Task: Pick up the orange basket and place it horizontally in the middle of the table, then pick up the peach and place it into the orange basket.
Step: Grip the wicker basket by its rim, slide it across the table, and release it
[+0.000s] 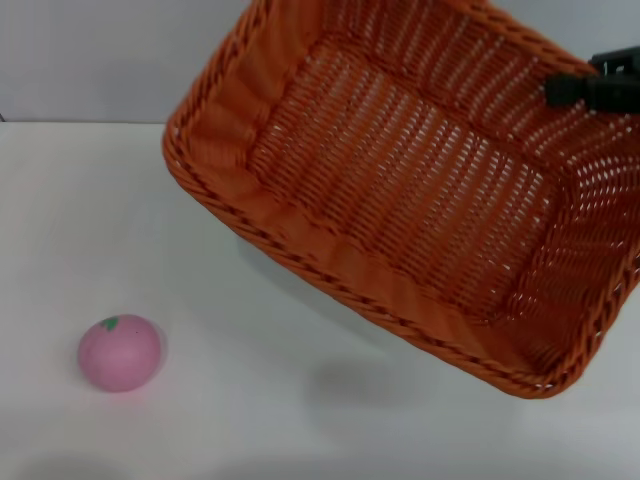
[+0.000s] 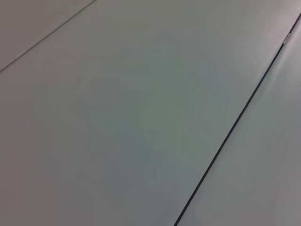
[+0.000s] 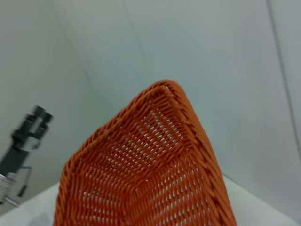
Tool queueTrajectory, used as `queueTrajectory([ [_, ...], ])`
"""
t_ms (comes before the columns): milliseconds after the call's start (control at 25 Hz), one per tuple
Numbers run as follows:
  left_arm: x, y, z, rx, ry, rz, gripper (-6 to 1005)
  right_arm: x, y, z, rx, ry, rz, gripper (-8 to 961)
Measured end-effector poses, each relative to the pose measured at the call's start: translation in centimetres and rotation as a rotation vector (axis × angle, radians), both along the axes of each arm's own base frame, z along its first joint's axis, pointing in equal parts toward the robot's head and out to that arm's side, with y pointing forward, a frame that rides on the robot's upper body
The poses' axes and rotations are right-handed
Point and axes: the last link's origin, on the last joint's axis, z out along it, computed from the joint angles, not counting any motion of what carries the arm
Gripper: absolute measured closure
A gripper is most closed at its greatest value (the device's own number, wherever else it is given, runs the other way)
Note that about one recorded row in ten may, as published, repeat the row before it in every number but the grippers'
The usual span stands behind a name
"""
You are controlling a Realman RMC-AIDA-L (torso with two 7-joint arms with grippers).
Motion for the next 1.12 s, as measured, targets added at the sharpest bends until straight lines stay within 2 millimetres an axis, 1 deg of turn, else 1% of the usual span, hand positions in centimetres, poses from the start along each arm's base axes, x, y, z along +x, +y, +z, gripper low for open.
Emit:
queueTrajectory([
  [120, 0.0, -0.1, 0.0, 0.001, 0.000, 0.002, 355, -0.8, 0.0, 0.7, -0.007, 0.003, 0.061, 780],
  [160, 0.0, -0.1, 0.0, 0.001, 0.000, 0.002, 355, -1.6, -0.1, 1.0, -0.019, -0.017, 0.145, 779],
  [200, 0.0, -0.1, 0.0, 0.001, 0.000, 0.002, 355, -1.6, -0.1, 1.0, -0.019, -0.017, 0.145, 778],
  [240, 0.0, -0.1, 0.0, 0.001, 0.000, 0.003, 355, -2.5, -0.2, 1.1, -0.039, -0.038, 0.229, 778],
  [280, -0.1, -0.1, 0.0, 0.001, -0.001, 0.003, 356, -2.5, -0.2, 1.1, -0.039, -0.038, 0.229, 777],
  [360, 0.0, 0.0, 0.0, -0.001, -0.002, 0.003, 356, -3.7, -0.1, 0.8, -0.087, -0.089, 0.323, 775],
  [440, 0.0, 0.0, 0.0, -0.001, -0.002, 0.003, 356, -4.0, 0.0, 0.5, -0.106, -0.105, 0.343, 774],
  [520, 0.0, 0.1, 0.0, -0.002, -0.003, 0.002, 356, -4.6, 0.2, -0.5, -0.156, -0.150, 0.382, 772],
  [560, 0.0, 0.1, 0.0, -0.002, -0.003, 0.000, 356, -4.7, 0.6, -1.6, -0.198, -0.183, 0.394, 771],
  [600, 0.0, 0.1, 0.0, -0.002, -0.003, 0.000, 357, -4.7, 0.6, -1.6, -0.198, -0.183, 0.394, 771],
  [720, 0.1, 0.2, -0.1, -0.003, -0.002, -0.002, 357, -4.4, 1.1, -3.8, -0.256, -0.214, 0.393, 768],
  [760, 0.1, 0.2, -0.1, -0.004, -0.002, -0.003, 357, -4.1, 1.5, -5.3, -0.271, -0.217, 0.387, 768],
  [800, 0.1, 0.2, -0.1, -0.004, -0.002, -0.003, 358, -4.1, 1.5, -5.3, -0.271, -0.217, 0.387, 767],
  [840, 0.1, 0.2, -0.1, -0.004, -0.003, -0.003, 358, -3.8, 1.6, -6.6, -0.284, -0.210, 0.387, 766],
  [880, 0.1, 0.2, -0.1, -0.003, -0.004, -0.004, 358, -3.8, 1.6, -6.6, -0.284, -0.210, 0.387, 765],
  [920, 0.1, 0.3, -0.1, -0.003, -0.007, -0.006, 358, -3.7, 1.7, -7.2, -0.287, -0.207, 0.388, 765],
  [960, 0.2, 0.3, -0.2, -0.003, -0.010, -0.008, 358, -3.4, 1.9, -8.2, -0.290, -0.195, 0.383, 764],
  [1000, 0.2, 0.3, -0.2, -0.003, -0.010, -0.008, 359, -3.4, 1.9, -8.2, -0.290, -0.195, 0.383, 763],
  [1120, 0.2, 0.4, -0.2, -0.003, -0.010, -0.010, 359, -2.9, 2.2, -9.2, -0.277, -0.183, 0.369, 761],
])
